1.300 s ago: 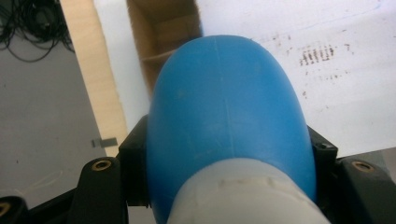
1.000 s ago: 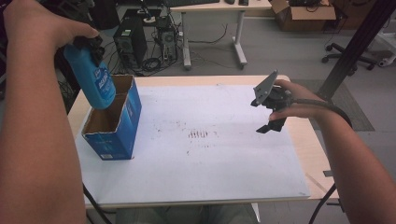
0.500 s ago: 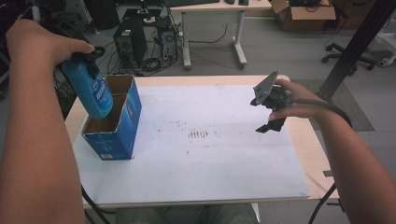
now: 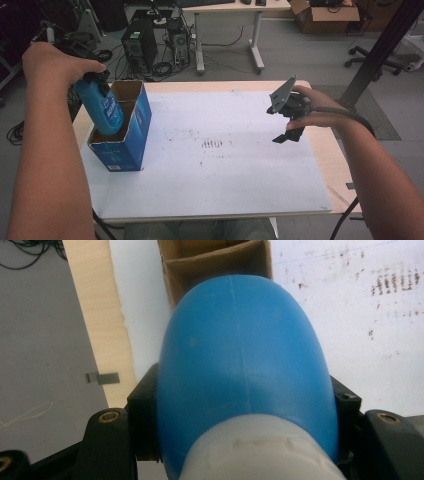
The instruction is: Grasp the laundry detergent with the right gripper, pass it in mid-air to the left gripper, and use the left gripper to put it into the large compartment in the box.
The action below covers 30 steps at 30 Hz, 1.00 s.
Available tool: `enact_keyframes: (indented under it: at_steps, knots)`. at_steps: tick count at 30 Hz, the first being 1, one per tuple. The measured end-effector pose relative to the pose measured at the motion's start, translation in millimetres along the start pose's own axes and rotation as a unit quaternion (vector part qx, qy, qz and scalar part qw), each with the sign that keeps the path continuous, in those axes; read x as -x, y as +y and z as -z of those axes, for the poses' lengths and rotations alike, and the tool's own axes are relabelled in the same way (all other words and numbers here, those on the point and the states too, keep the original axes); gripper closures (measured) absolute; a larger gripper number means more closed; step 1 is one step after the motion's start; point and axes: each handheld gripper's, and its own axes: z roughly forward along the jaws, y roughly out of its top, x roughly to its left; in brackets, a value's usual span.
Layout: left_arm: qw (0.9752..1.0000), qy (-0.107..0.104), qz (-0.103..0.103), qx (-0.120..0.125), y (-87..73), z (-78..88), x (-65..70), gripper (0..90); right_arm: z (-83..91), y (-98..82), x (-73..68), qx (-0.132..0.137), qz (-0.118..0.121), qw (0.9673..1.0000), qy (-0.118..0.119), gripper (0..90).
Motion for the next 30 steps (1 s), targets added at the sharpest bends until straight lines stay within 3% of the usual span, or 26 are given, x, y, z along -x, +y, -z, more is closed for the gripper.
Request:
enact_keyframes:
  at_steps: [30]
  knots:
    - [0.9997, 0.006, 0.002, -0.022, -3.7, -76.0, -4.5, 37.8, -0.8, 1.6, -4.5, 0.002, 0.007, 1.0000, 0.001, 2.8]
